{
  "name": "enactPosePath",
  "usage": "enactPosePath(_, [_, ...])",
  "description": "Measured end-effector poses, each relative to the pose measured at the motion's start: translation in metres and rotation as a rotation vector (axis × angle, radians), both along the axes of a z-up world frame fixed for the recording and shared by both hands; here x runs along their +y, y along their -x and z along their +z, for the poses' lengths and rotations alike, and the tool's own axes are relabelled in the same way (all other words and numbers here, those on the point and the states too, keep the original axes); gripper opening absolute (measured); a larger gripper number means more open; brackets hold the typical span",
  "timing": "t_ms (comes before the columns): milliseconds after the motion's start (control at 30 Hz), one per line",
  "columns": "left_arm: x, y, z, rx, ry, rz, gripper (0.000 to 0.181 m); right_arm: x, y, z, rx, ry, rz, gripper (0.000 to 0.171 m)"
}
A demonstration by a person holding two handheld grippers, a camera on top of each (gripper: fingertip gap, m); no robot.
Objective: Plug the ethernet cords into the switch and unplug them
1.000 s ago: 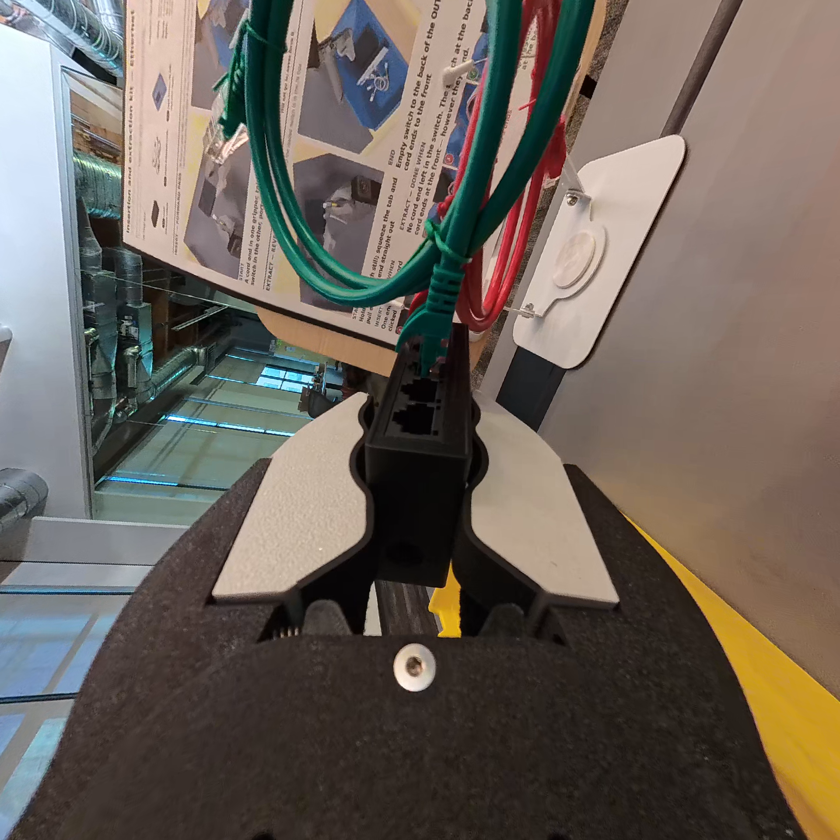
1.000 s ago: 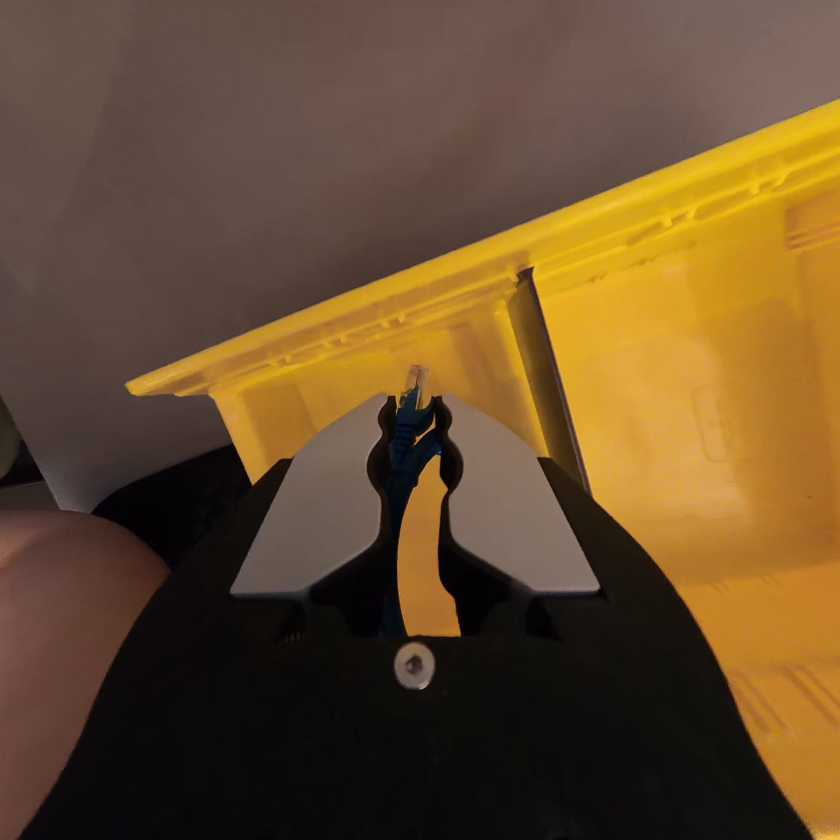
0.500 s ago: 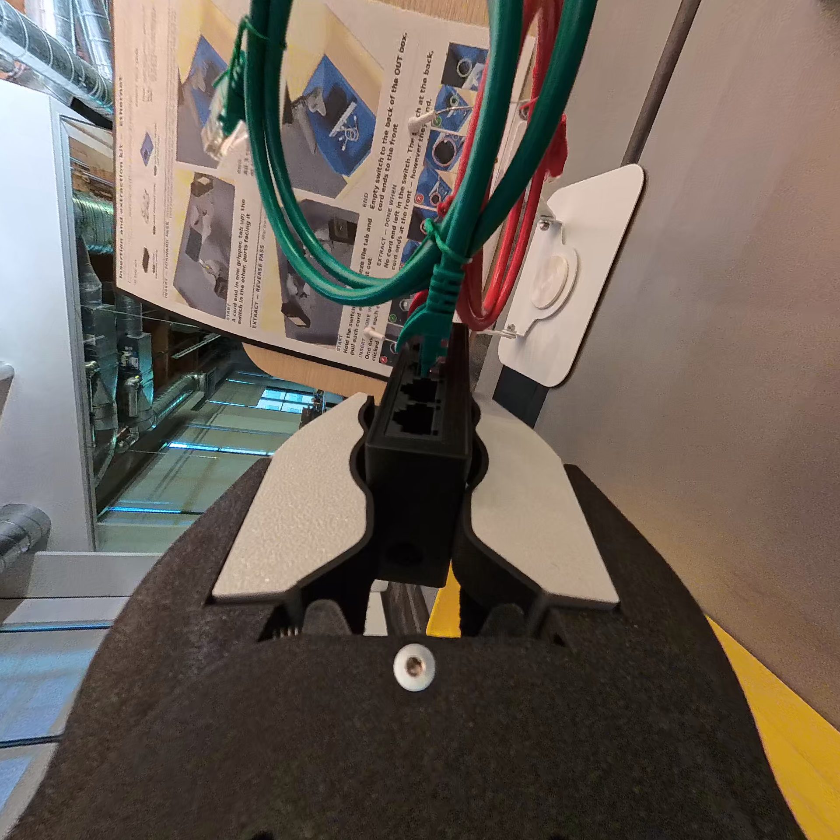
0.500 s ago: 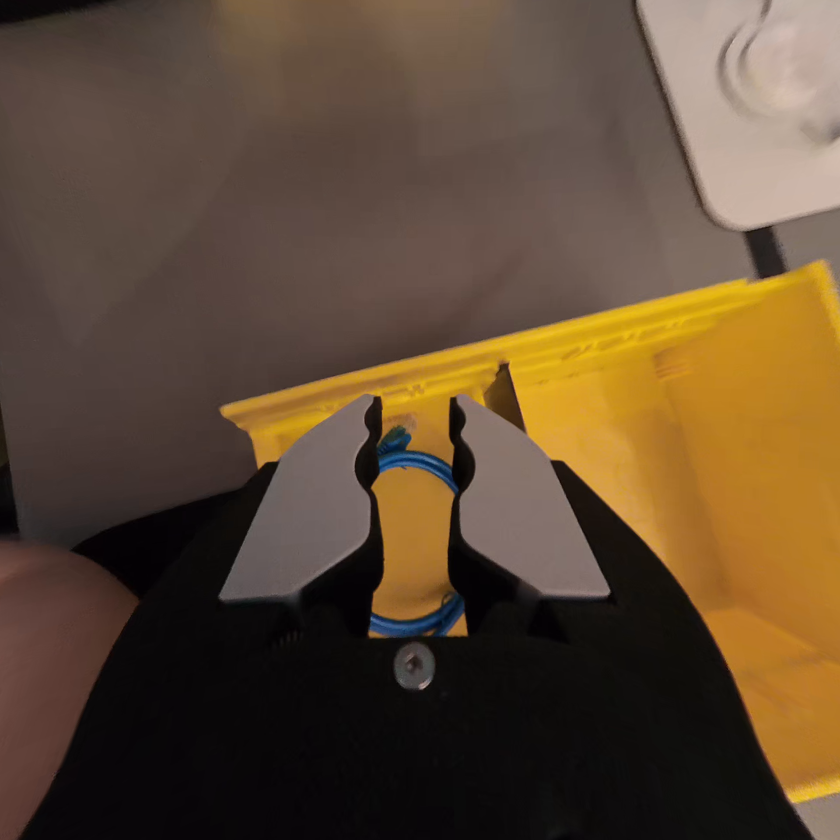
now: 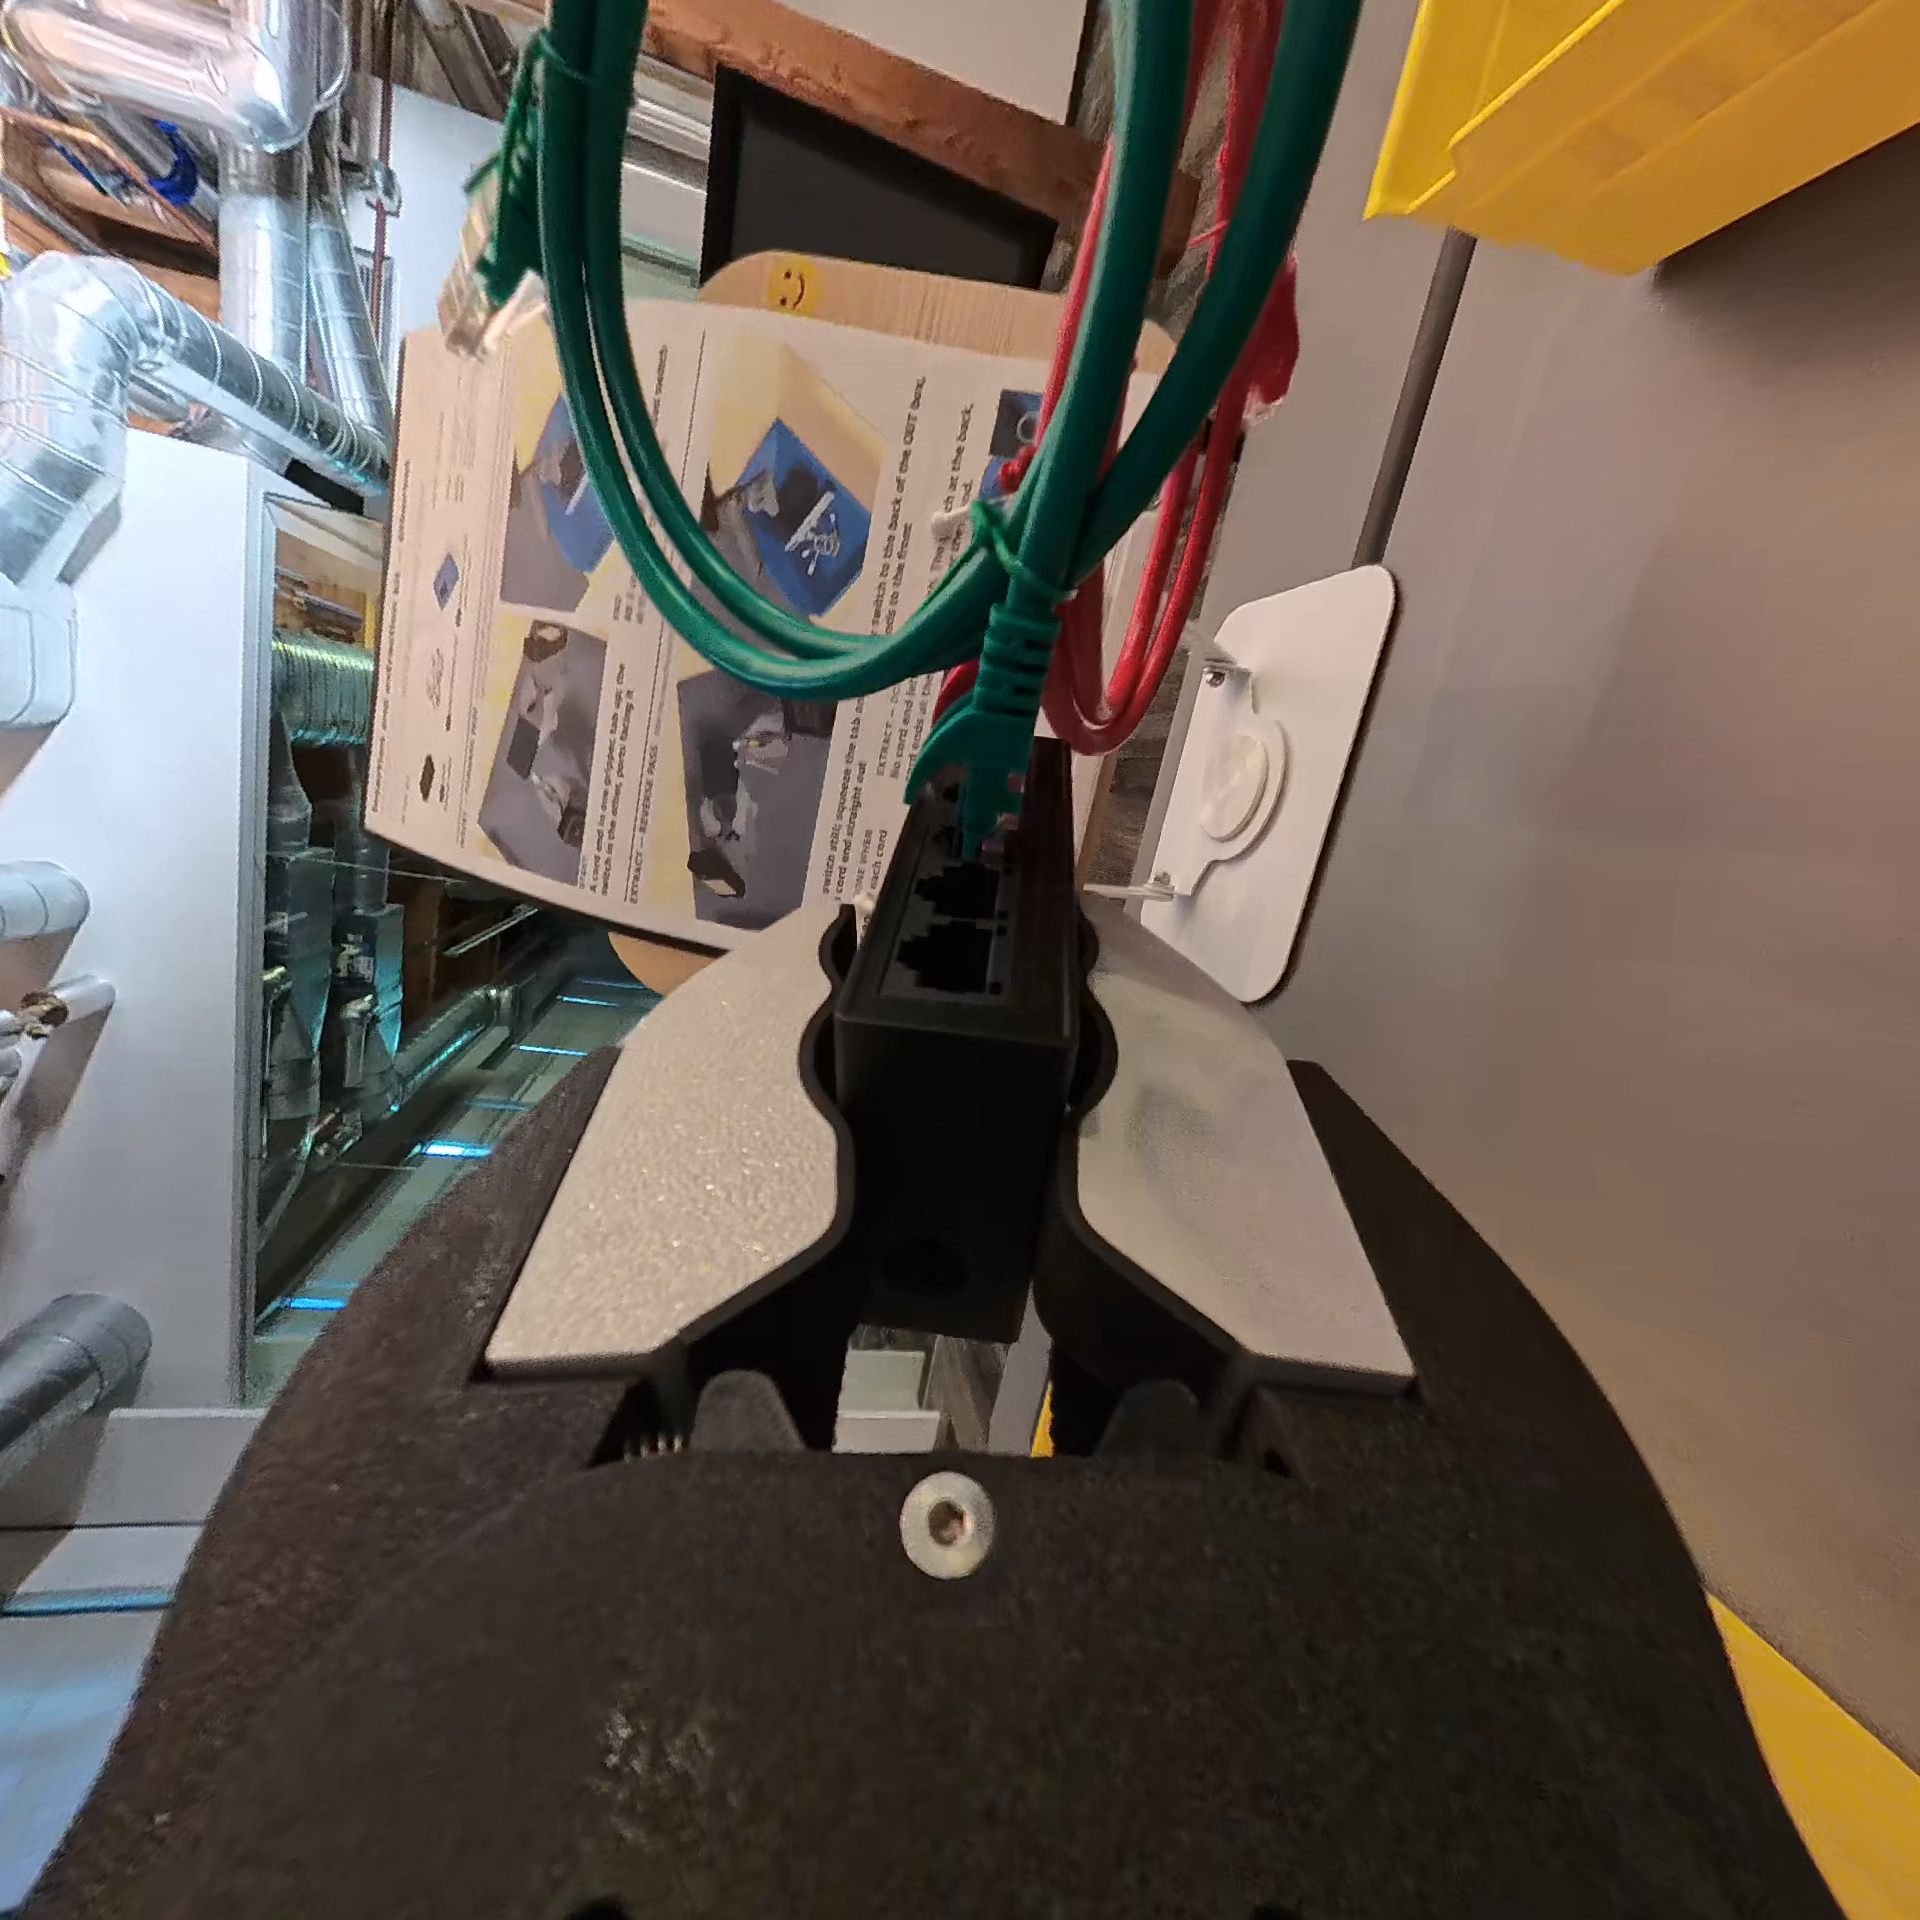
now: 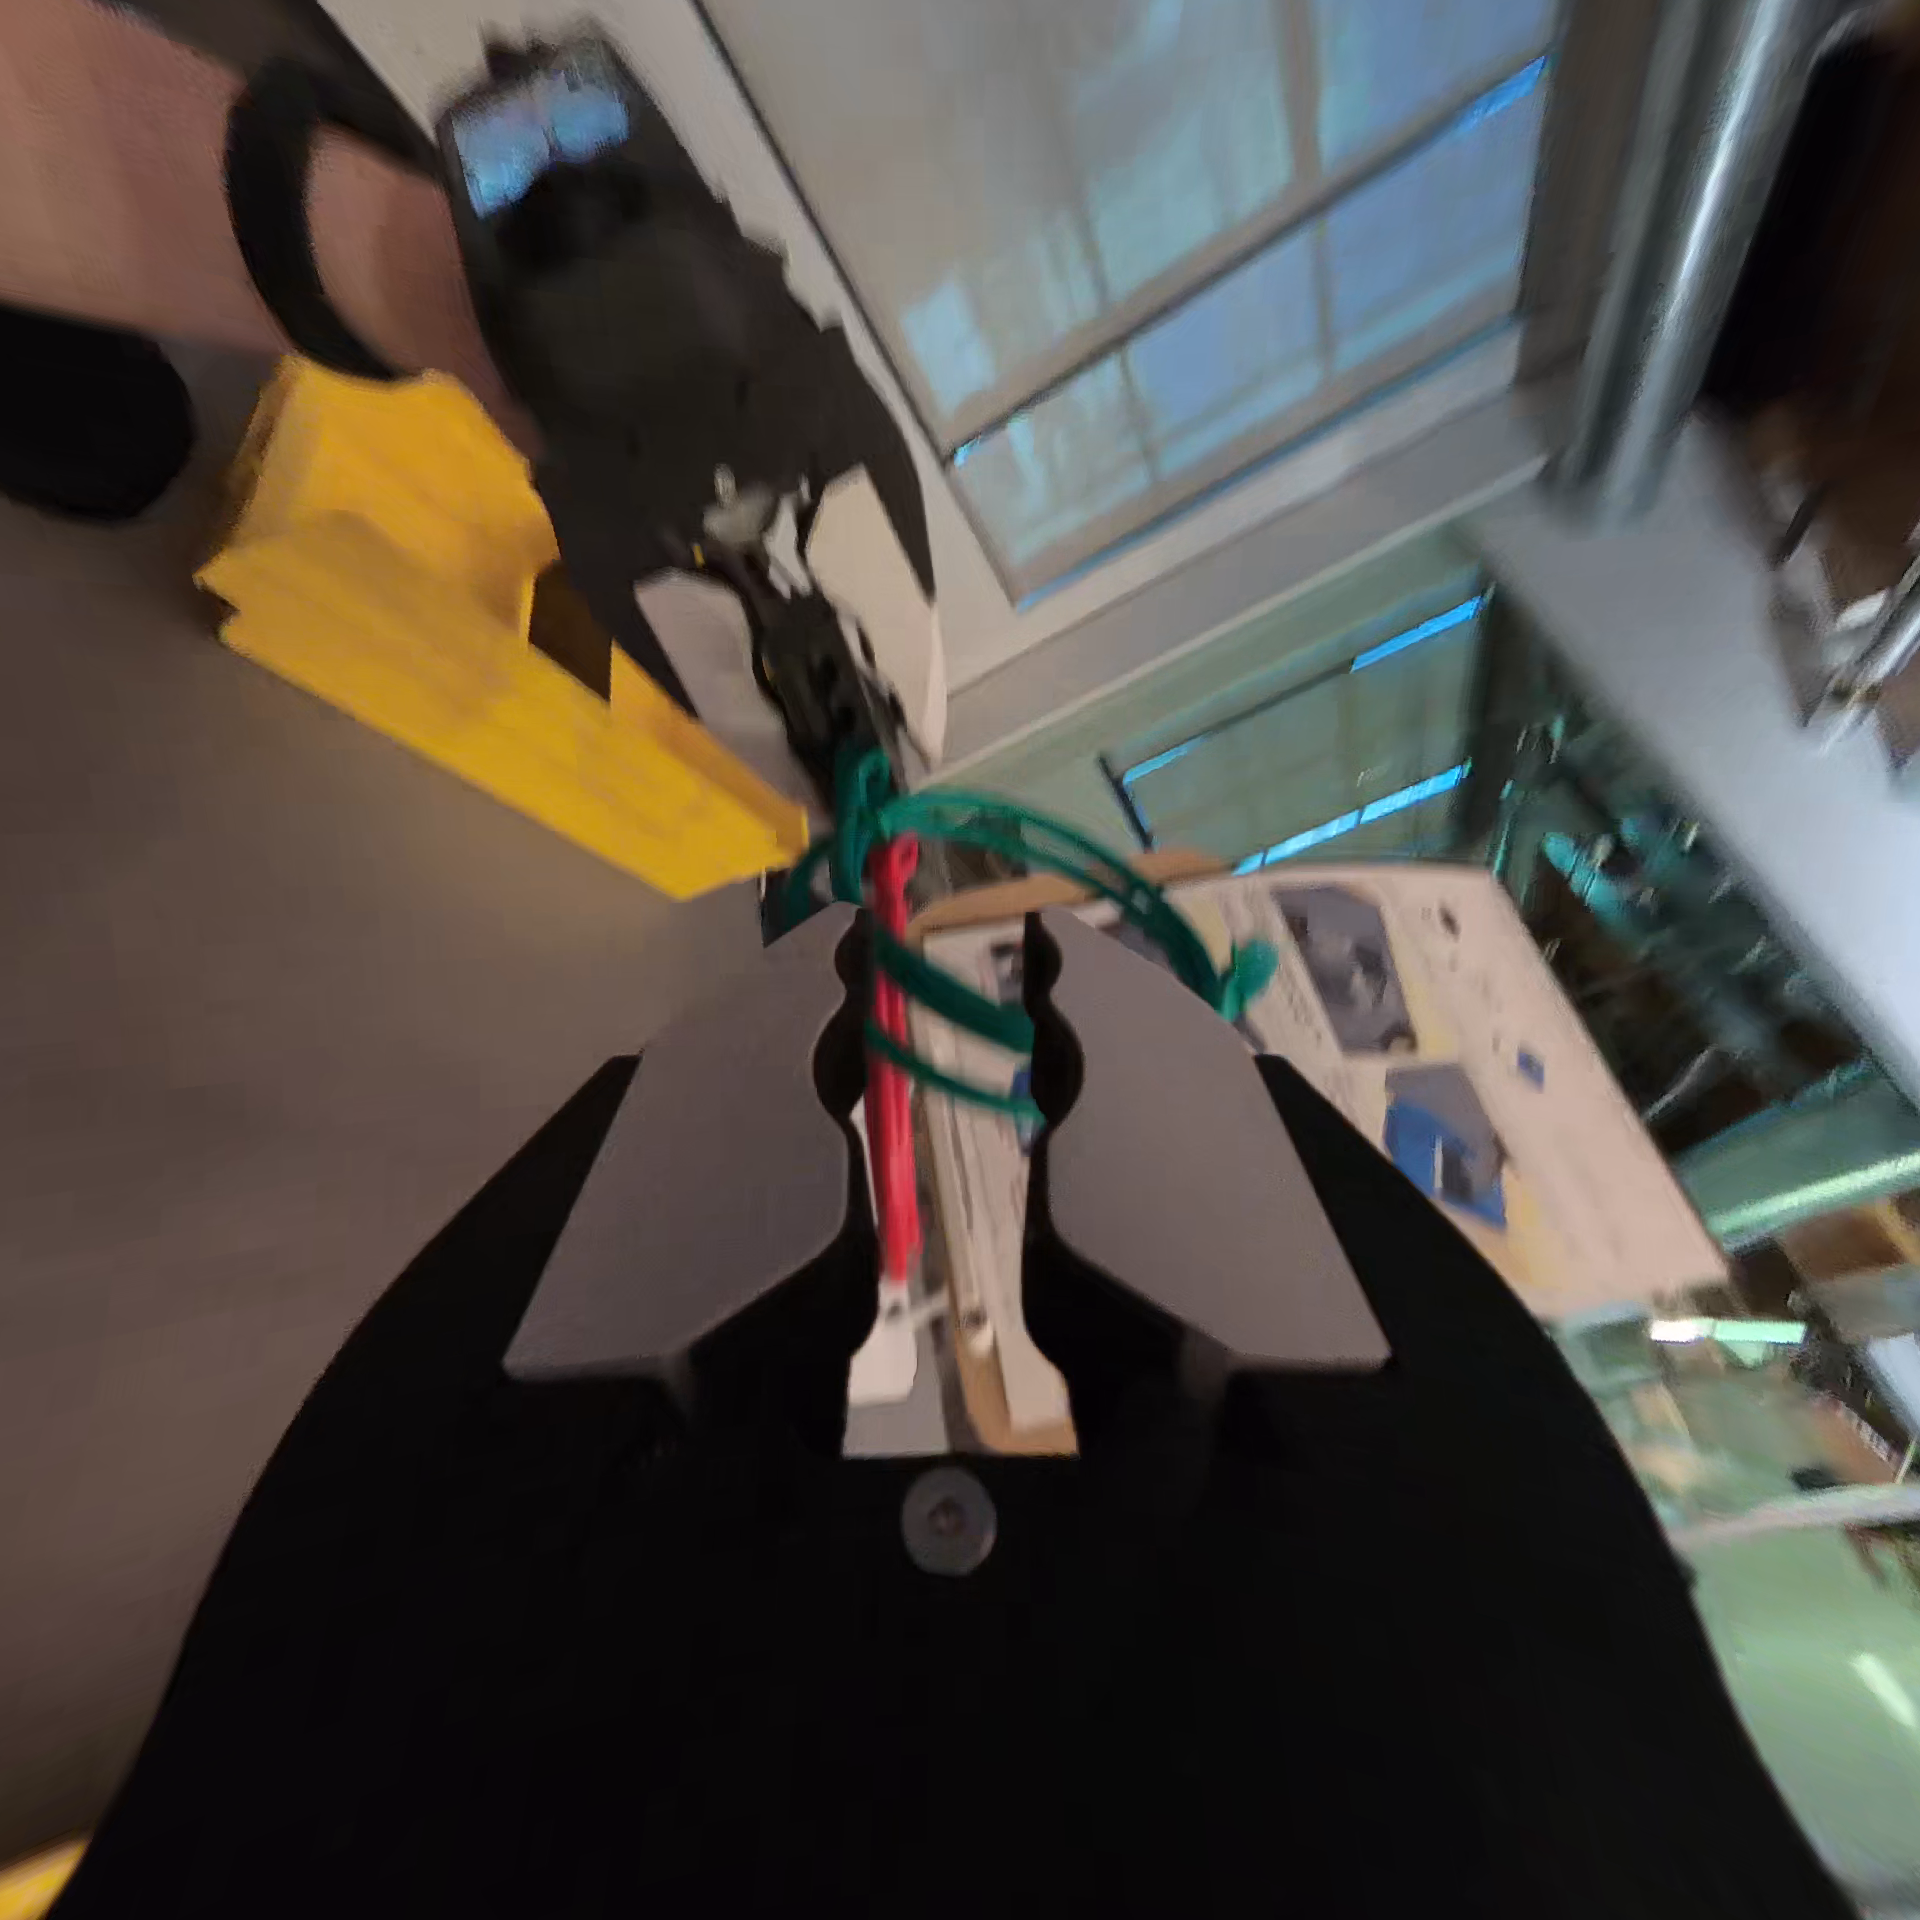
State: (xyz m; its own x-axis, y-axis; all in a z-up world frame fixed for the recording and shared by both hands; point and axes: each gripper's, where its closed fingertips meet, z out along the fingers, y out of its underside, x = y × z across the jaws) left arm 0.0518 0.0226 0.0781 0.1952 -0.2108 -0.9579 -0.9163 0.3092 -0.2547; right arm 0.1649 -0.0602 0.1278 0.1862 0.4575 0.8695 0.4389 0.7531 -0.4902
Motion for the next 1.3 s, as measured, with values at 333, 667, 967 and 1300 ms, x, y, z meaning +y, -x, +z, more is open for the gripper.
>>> enactPosePath(333, [-0.010, -0.025, -0.020, 0.145, 0.008, 0.038, 0.037, 0.012, 0.061, -0.034, -0.099, -0.079, -0.057, 0.027])
enactPosePath(667, [-0.006, -0.028, -0.037, 0.194, 0.055, 0.087, 0.037, 0.038, 0.066, -0.069, -0.261, -0.085, -0.177, 0.021])
enactPosePath(967, [-0.009, -0.032, -0.040, 0.221, 0.054, 0.088, 0.037, 0.038, 0.063, -0.081, -0.297, 0.035, -0.162, 0.023])
enactPosePath(1300, [-0.014, -0.035, -0.035, 0.192, 0.057, 0.073, 0.036, 0.036, 0.061, -0.075, -0.253, 0.030, -0.124, 0.019])
